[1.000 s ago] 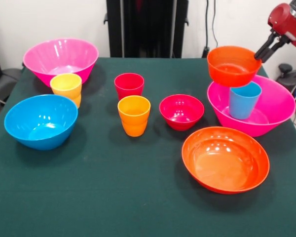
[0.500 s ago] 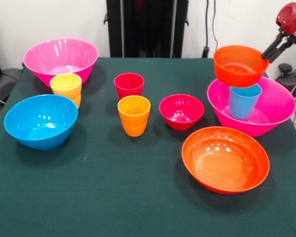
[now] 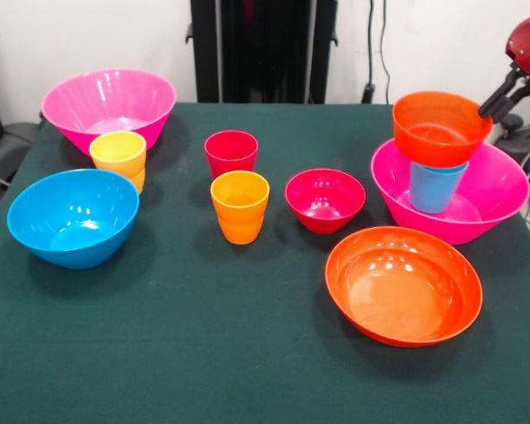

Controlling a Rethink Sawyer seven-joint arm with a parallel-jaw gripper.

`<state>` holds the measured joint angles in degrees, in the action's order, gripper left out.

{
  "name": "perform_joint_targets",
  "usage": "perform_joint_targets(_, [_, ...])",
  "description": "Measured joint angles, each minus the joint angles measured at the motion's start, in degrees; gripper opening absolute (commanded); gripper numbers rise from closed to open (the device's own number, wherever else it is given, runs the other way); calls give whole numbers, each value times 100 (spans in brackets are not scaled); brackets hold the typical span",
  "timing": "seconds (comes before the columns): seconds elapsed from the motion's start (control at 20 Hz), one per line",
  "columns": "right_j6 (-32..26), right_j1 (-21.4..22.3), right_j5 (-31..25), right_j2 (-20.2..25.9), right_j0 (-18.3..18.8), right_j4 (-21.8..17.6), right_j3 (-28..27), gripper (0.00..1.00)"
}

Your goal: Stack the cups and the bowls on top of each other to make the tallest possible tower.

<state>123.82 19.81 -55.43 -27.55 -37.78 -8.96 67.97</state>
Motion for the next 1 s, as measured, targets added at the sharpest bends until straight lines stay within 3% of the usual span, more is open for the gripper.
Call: perform_joint_targets(1.0, [0, -197, 0, 0, 0, 81, -138, 0])
